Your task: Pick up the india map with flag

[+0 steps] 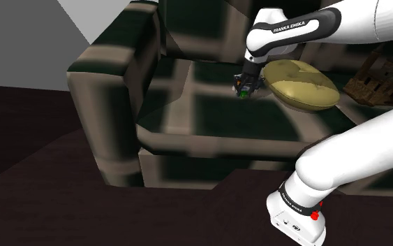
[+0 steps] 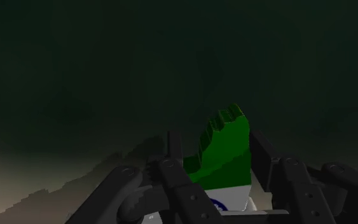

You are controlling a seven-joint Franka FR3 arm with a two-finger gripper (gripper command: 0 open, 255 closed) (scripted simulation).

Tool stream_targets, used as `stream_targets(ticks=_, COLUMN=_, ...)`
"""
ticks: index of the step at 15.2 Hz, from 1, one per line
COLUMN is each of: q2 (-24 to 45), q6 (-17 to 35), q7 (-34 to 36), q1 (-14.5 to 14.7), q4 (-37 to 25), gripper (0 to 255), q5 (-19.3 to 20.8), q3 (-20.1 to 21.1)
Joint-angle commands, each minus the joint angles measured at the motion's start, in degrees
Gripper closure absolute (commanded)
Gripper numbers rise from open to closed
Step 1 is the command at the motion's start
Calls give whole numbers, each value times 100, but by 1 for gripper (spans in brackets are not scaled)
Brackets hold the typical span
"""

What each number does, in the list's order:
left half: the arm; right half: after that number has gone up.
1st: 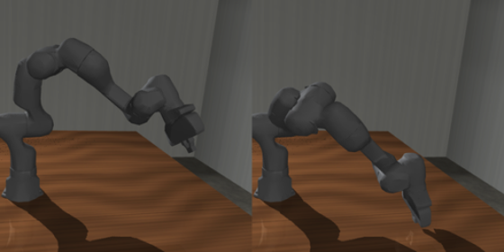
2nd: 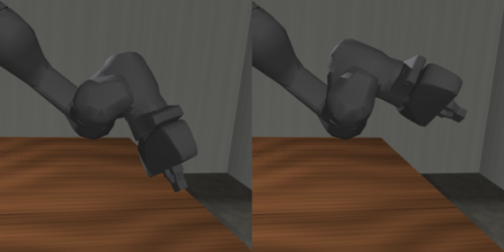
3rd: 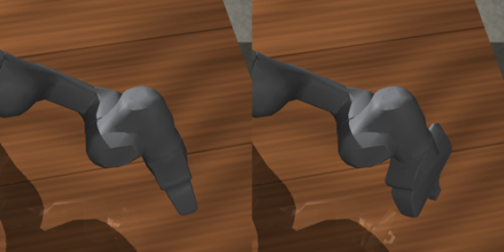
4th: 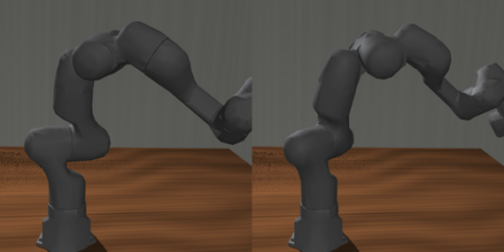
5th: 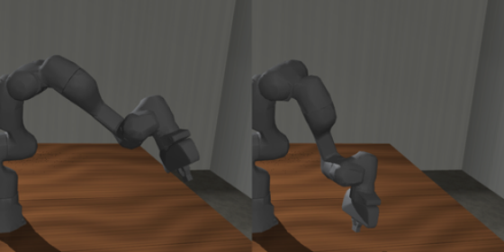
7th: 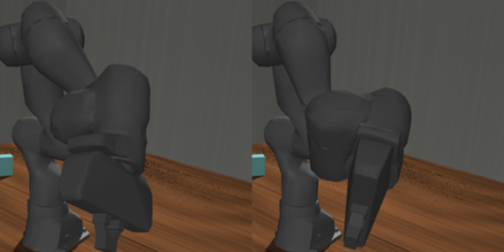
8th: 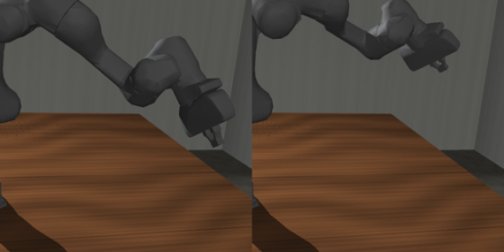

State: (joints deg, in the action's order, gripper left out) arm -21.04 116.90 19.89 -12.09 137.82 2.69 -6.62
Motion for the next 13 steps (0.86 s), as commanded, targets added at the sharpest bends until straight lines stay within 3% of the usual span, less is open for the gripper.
stream_targets(ticks=1, q2=-60, q6=-160, q7=5, q1=1, q4=-99, gripper=255, q5=0, q3=9)
stream_targets(ticks=13, q2=-218, q6=-970, q7=8, q1=8, q4=-752, gripper=255, q5=-9, q3=39)
